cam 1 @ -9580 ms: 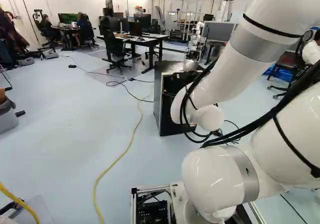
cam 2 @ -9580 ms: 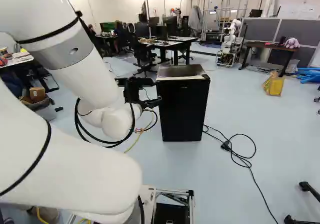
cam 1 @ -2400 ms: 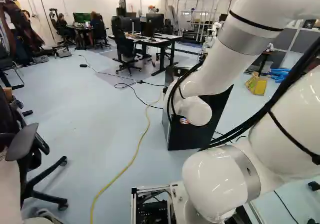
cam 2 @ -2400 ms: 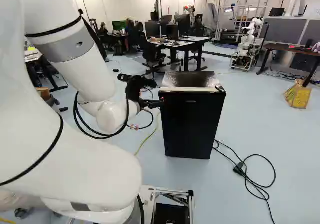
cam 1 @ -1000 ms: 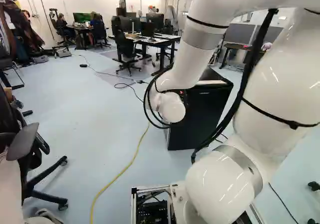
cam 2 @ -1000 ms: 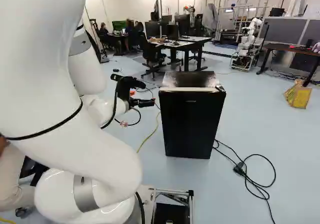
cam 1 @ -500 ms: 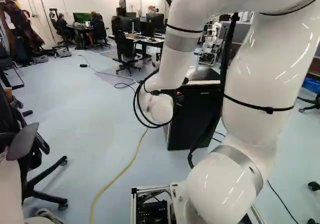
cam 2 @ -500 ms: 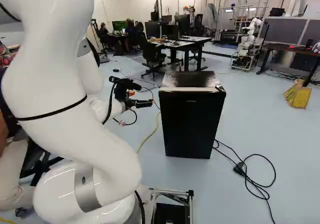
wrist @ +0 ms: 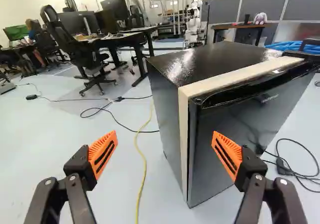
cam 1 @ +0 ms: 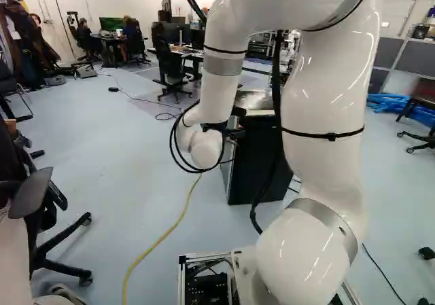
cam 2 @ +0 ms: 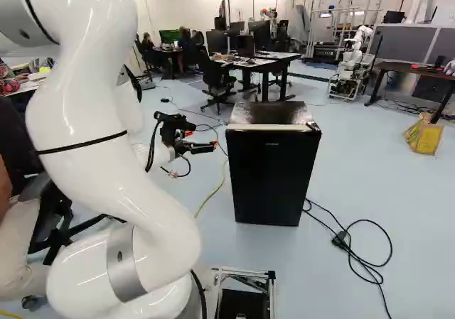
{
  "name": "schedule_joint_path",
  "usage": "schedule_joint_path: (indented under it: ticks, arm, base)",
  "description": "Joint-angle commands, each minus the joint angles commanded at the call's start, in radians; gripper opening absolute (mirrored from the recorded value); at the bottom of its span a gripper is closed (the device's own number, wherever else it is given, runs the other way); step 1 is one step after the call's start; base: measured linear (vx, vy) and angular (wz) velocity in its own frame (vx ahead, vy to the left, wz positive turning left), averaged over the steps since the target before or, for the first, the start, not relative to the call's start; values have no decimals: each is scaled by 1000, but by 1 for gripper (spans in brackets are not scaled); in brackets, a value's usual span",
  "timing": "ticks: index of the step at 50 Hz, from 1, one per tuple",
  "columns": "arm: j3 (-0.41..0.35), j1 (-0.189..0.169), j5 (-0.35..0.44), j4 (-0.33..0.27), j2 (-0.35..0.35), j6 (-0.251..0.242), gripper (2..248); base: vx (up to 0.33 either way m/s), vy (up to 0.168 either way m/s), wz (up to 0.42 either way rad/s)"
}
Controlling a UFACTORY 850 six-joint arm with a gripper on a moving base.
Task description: Grab a drink from the fridge
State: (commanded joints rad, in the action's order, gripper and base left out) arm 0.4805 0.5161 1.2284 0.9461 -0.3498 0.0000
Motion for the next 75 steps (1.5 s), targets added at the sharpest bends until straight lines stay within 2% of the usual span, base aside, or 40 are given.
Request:
schedule_joint_path:
  ticks: [28,55,75]
  arm:
    - [132,26,102,162,-172,0,247]
    - [264,34,195,321,-327,0,247]
    - [308,32,235,434,-358,0,247]
  base:
    - [0,0,0]
    - [0,0,0]
    - [0,0,0]
